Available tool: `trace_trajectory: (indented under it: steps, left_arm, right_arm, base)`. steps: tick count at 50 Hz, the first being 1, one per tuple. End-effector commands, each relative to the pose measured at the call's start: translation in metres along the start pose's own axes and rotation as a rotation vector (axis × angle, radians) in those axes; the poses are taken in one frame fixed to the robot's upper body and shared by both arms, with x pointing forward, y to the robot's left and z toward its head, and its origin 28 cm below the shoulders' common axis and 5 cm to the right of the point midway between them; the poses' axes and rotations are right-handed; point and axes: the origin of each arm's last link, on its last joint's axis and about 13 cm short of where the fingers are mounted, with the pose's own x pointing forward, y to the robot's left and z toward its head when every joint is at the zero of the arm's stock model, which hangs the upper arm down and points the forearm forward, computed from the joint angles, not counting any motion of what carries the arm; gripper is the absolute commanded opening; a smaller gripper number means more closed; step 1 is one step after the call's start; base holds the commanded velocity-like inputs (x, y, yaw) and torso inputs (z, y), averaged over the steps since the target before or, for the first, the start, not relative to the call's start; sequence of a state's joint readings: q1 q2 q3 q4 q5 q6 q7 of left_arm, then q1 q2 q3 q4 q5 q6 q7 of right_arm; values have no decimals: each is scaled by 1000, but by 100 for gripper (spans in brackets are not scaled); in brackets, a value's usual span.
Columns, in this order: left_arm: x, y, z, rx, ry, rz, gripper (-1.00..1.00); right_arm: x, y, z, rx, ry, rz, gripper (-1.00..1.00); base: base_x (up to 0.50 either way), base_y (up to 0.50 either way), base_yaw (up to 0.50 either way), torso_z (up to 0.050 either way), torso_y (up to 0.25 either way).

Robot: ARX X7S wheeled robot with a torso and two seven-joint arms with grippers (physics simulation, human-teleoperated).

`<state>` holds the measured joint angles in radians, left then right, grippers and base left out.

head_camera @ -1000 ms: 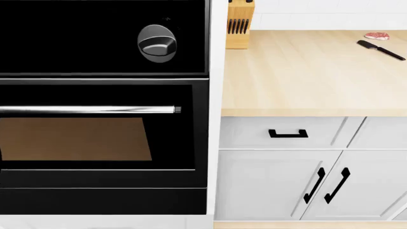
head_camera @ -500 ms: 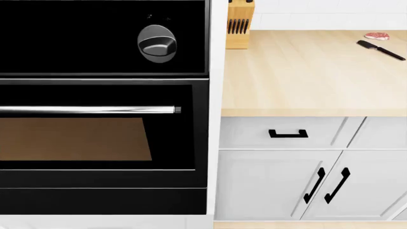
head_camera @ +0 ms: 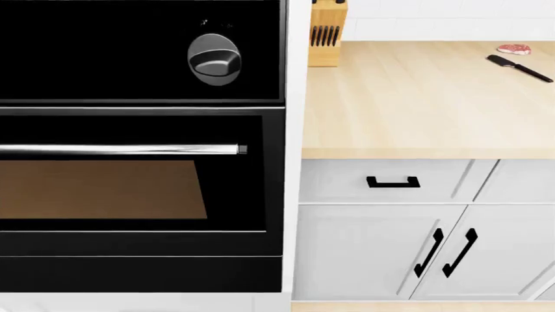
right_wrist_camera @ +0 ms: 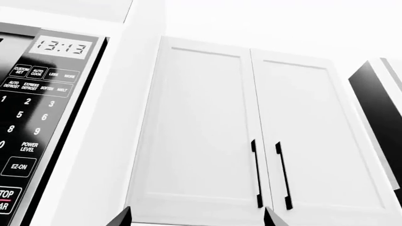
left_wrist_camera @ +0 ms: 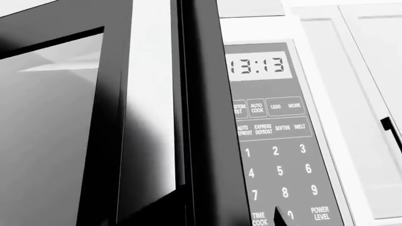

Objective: Open the microwave door

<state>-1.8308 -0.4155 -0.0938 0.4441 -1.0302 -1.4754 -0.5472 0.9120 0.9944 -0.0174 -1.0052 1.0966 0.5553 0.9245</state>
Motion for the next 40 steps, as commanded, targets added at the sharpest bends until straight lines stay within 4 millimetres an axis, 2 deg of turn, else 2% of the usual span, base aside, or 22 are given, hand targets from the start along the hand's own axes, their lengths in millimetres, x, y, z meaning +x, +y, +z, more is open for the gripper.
trace_trajectory:
  steps: [1,29,40]
  left_arm:
    - [-6,-8,7,7,-57,-124,100]
    - [2,12,17,76,-100,-35,100]
    - [2,12,34,87,-150,-39,100]
  right_arm:
    - [0,0,0,-1,0,1,100]
    - [2,1,3,-7,-4,8,100]
    - [2,1,3,-7,-6,8,100]
  base:
    - [0,0,0,0,10]
    - [0,0,0,0,1]
    - [0,0,0,0,0]
